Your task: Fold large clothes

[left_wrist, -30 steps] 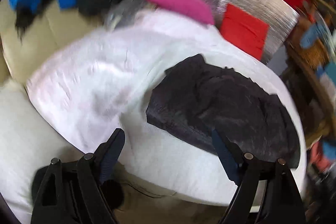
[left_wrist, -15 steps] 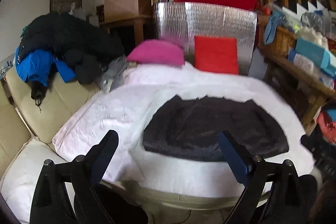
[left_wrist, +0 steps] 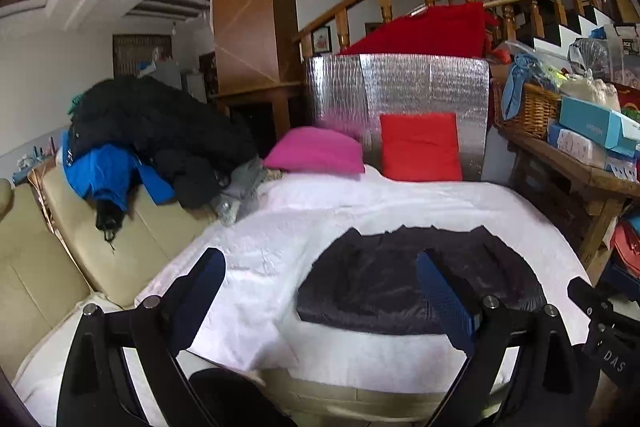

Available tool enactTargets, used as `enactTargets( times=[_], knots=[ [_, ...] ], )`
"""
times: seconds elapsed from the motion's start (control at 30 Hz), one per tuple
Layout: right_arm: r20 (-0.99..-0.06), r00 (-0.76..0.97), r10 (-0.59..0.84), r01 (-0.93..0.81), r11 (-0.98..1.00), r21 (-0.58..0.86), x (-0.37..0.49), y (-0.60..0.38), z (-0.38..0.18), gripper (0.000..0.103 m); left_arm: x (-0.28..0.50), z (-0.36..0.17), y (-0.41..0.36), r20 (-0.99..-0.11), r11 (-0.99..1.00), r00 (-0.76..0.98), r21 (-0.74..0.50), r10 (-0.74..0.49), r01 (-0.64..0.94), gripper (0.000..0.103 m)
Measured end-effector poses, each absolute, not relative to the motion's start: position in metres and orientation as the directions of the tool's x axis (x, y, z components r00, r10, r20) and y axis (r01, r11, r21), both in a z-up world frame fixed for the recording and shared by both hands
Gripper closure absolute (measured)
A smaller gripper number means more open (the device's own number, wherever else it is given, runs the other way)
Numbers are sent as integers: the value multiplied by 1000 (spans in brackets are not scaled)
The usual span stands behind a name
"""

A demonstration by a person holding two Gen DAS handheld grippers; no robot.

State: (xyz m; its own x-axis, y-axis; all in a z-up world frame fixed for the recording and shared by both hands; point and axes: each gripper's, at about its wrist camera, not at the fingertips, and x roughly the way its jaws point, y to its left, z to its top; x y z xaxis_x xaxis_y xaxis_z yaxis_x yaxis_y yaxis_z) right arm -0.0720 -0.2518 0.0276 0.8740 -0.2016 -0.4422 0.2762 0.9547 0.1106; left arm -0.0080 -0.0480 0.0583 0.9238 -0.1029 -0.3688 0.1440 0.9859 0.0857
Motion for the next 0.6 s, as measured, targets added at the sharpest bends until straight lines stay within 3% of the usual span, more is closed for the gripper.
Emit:
enactTargets(
  times=[0.6],
  knots=[
    [-444, 867, -228, 297, 951, 92, -91, -238, 43, 29, -44, 86, -50, -266, 985, 961, 130, -74, 112, 5]
  ],
)
